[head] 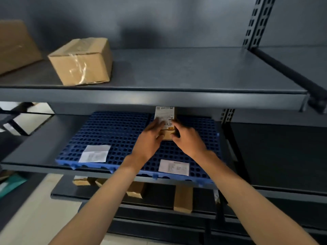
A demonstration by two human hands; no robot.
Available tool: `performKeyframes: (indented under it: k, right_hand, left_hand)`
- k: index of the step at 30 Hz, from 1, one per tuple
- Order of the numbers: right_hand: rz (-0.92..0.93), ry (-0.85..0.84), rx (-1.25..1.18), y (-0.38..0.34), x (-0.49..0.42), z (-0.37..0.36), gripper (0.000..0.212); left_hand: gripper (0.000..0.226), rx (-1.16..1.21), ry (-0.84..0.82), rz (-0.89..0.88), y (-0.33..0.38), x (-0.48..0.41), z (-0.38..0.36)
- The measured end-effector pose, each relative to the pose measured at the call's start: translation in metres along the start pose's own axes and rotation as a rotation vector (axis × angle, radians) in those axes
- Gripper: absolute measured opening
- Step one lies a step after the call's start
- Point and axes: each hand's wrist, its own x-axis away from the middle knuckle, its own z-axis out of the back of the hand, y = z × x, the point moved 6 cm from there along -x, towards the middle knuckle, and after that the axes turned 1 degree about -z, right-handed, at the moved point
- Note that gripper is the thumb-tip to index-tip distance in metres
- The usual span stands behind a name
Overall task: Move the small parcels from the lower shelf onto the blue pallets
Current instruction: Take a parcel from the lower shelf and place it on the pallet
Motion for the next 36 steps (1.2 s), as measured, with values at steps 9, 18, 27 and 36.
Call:
performKeyframes:
  k: [9, 18, 27, 36]
  right_hand:
    - [-0.075, -0.121, 0.253, -0.001, -0.046, -0.047, 0.055]
    - [-0.077, -0.087, 0.213, -0.007, -0.043, -0.047, 0.053]
    - [-0.104, -0.093, 0.205, -0.011, -0.042, -0.048, 0.053]
    - [-0.074, 0.006, 0.148, -0.011, -0.01, -0.022, 0.066]
  left_hand:
    - [0.045, -0.056, -0.139, -0.125, -0.046, -0.042, -0.012]
    - [0.051, -0.071, -0.15, -0.168, -0.053, -0.039, -0.017]
    - [0.058, -0.084, -0.198, -0.138, -0.055, -0.036, -0.018]
    - [0.061, 0.028, -0.1, -0.102, -0.017, -0.024, -0.005]
